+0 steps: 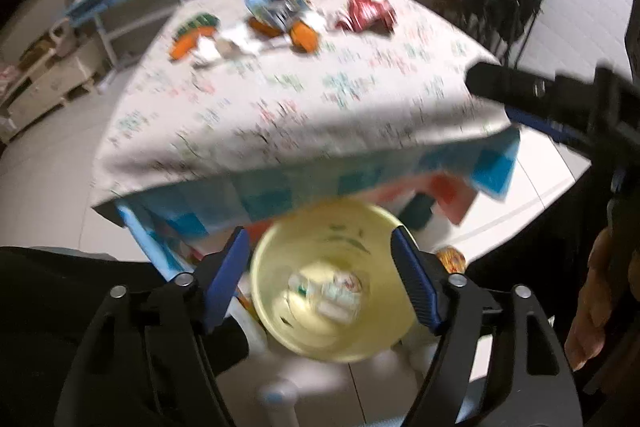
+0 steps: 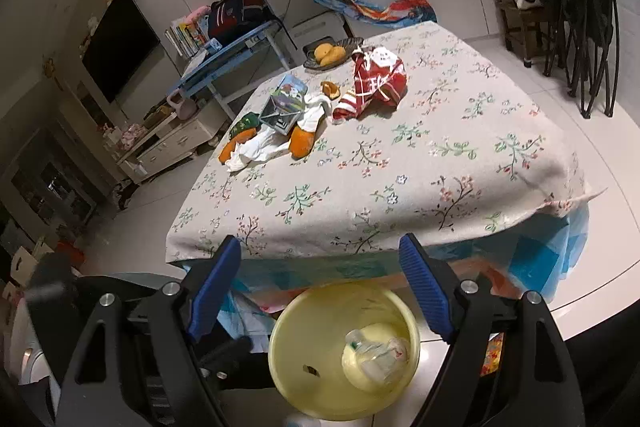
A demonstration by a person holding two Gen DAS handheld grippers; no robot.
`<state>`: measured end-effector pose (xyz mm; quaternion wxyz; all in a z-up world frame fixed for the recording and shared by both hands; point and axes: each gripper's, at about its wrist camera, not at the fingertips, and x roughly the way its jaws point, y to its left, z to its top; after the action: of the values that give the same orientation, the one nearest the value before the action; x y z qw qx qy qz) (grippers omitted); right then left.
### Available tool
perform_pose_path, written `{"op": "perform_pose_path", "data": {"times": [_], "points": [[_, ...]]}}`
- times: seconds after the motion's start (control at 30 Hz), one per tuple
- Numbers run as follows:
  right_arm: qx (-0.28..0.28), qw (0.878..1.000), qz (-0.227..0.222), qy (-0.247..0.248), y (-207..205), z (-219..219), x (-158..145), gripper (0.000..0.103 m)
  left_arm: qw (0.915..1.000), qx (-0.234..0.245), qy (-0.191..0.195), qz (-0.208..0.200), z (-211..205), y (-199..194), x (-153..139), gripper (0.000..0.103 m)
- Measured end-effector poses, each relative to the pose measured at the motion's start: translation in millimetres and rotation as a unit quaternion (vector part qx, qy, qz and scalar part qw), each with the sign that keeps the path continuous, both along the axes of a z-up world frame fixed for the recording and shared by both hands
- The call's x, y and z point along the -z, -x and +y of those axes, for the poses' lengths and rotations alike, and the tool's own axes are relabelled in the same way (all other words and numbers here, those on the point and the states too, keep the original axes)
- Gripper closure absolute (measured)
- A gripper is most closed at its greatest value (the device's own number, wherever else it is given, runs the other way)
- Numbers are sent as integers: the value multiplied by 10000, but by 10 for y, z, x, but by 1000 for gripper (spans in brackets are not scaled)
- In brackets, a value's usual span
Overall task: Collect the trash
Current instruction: 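Lower the water bottle into the yellow basin and open the left gripper, then move both tools back over the table toward the remaining trash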
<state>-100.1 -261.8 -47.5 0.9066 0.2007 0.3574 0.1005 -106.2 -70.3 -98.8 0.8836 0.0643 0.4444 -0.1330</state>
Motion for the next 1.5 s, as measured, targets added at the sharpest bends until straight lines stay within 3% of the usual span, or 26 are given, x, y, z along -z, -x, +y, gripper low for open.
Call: {"op": "perform_pose_path", "data": {"times": [0.23,0.57,1.5], "points": [[64,9993,-201,303,16,50,-65,24,9983,-382,135,-421,167,-11,-158,26],[65,9967,-424,682,38,151,-130,21,9950,-691,209,-694,253,3,-243,18],[-190,9922,-727,999,26,373,-228,21,9888,-942,258,-1126,328,-10,-428,9]]}}
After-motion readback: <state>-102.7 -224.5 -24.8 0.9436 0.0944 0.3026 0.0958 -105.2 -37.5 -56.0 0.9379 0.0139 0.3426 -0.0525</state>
